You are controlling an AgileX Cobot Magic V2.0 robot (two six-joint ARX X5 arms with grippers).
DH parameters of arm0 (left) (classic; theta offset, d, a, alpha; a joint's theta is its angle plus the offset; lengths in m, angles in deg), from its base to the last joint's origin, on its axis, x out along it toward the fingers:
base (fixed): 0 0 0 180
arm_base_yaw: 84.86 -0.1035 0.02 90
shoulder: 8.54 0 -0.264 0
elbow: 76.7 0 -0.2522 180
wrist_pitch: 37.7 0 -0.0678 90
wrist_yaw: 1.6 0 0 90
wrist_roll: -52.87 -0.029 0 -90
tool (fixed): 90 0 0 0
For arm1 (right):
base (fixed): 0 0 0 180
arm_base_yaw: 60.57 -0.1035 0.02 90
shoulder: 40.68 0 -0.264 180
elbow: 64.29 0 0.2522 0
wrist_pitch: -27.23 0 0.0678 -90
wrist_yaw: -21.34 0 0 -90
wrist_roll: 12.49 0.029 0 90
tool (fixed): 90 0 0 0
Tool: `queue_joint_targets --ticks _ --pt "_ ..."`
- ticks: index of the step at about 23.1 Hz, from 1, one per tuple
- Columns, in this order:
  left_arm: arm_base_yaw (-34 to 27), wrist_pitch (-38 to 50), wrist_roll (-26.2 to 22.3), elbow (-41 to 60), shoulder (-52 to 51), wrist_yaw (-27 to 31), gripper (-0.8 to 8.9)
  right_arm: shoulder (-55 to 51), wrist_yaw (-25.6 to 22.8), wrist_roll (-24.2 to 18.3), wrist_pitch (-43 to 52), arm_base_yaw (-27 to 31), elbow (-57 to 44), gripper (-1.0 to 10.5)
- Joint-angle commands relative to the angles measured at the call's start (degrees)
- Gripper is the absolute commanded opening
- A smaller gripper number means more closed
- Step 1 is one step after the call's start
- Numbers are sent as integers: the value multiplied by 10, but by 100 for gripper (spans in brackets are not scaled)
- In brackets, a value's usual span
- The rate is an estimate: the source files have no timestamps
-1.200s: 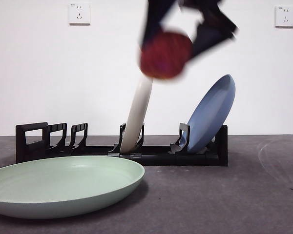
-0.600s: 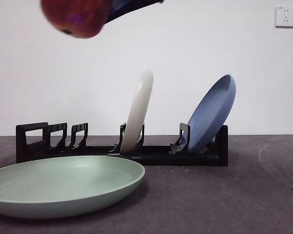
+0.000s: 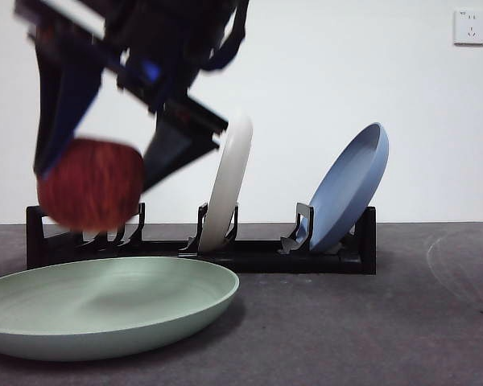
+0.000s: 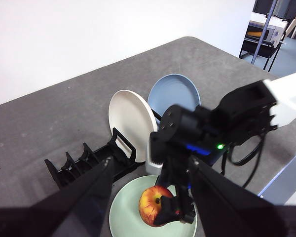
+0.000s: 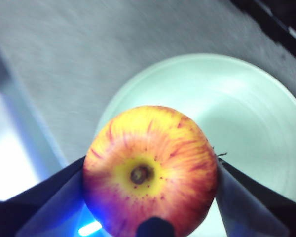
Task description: Take the green plate from the plate rack,put the plate on the table,take the apple from the table,put the apple in the plate
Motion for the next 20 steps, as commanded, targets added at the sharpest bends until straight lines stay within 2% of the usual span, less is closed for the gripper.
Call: queue_joint_targets --ticks 1,13,15,18,20 --pt "1 0 -5 0 -3 -2 260 26 -9 1 5 -1 1 -11" --pt "1 0 -5 0 -3 -3 260 96 -32 -2 7 -1 1 14" --pt "1 0 -5 0 -3 -2 260 96 -32 -2 8 -1 1 90" --pt "1 0 -5 0 -3 -2 260 96 -33 -2 7 -1 1 268" --pt "1 0 -5 0 -3 -2 260 96 -37 -2 5 -1 1 312"
